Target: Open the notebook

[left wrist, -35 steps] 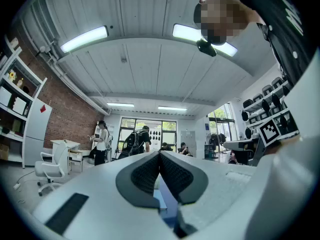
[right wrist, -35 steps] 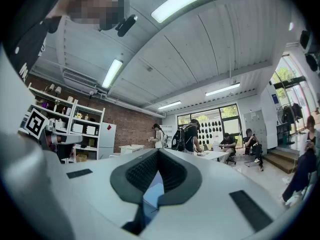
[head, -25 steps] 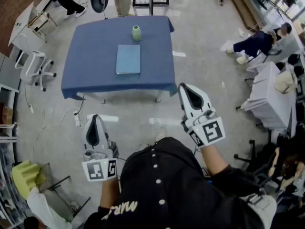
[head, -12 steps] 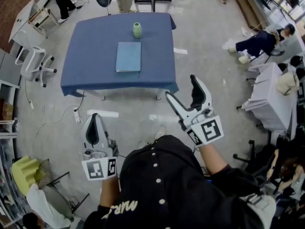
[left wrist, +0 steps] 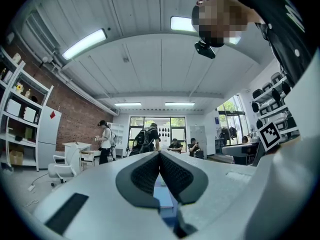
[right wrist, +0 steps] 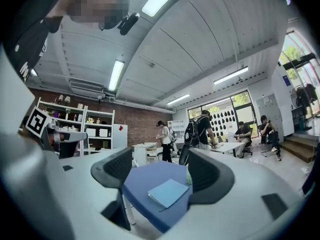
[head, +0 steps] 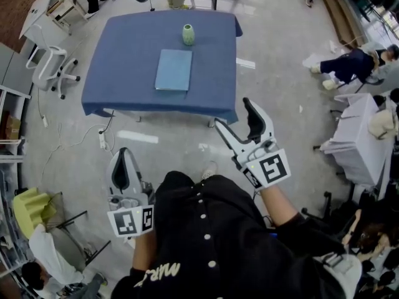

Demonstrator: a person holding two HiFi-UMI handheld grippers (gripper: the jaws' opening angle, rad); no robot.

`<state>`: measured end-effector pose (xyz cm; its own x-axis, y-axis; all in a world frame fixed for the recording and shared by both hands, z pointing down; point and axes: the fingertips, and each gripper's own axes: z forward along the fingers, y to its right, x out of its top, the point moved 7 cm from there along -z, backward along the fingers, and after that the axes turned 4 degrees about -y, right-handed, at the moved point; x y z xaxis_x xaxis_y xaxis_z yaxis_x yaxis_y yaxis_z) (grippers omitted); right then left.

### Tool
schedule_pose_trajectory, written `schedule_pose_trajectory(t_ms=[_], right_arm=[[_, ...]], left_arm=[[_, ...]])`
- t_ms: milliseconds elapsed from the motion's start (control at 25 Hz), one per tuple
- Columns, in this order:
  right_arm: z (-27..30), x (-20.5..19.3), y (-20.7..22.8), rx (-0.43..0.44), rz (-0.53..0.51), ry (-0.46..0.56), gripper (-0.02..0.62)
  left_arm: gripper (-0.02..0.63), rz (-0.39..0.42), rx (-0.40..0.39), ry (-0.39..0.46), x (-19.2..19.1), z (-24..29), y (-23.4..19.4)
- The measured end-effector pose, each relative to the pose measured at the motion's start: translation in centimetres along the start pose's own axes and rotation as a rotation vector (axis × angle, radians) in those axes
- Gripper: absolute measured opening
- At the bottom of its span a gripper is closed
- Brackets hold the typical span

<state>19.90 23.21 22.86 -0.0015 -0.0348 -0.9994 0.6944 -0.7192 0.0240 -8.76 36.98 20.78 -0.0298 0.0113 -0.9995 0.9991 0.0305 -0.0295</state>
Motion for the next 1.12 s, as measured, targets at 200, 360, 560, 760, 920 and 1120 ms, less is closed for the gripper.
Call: schedule_pose_trajectory(t_ms=[200,360,560,760,920,1120], right_arm=[[3.1,-1.0,0.1,0.034,-0.002,-0.031,0.337],[6.6,-1.8,0.0,0.042,-0.021,-0.071,0.336],[12.1,-2.7,-0.9,0.039,-0.053,-0.131,0.331],[19.3,-4.2,-2.6,0.05,-0.082,-0.213,0.323],[25.4,-6.6,-4.6,0.053,-0.12,-0.294,0.316],[31.5,-11.2,-7.1,0.054,-0.213,-0.421,0.318]], left_arm=[[0.003,-0.005,0.028,-0.023,-0.9,1.2,-1.5],[0.003,-0.01,0.032,-0.016,-1.3,3.5,-3.9],[0.003,-0.02,0.021,-0.005,-1.6,6.9,-8.1],[0.003,-0.027,-0.003,-0.007,-1.5,11.2,-13.6],[0.003,-0.039,-0.026,-0.016,-1.9,14.8,-18.7],[0.003,-0.057,-0.093,-0.04,-2.8,19.0,-23.5]])
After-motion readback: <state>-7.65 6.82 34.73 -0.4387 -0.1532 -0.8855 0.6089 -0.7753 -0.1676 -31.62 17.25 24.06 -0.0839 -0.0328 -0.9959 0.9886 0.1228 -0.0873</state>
